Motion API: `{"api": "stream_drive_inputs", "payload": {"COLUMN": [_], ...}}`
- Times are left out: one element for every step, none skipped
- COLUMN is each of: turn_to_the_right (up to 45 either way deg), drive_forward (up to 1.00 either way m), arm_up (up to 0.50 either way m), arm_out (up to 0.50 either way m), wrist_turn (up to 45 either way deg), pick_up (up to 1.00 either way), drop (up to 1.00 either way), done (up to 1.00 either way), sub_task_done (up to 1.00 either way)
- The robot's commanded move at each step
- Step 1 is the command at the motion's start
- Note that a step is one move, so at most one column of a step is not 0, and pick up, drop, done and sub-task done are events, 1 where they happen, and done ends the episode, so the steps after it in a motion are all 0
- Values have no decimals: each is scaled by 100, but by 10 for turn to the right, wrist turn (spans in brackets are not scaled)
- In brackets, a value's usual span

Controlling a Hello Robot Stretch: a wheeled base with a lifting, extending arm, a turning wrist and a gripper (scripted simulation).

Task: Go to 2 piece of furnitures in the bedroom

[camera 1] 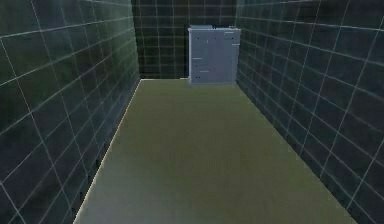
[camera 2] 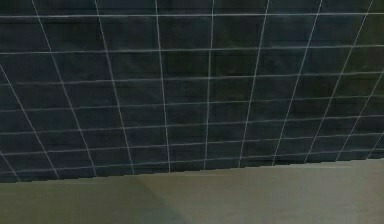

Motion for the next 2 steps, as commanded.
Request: {"api": "stream_drive_inputs", "payload": {"turn_to_the_right": [-30, 0], "drive_forward": [0, 65], "arm_up": [0, 0], "arm_out": [0, 0], "wrist_turn": [0, 0], "pick_up": [0, 0], "drop": [0, 0], "done": [0, 0], "sub_task_done": [0, 0]}}
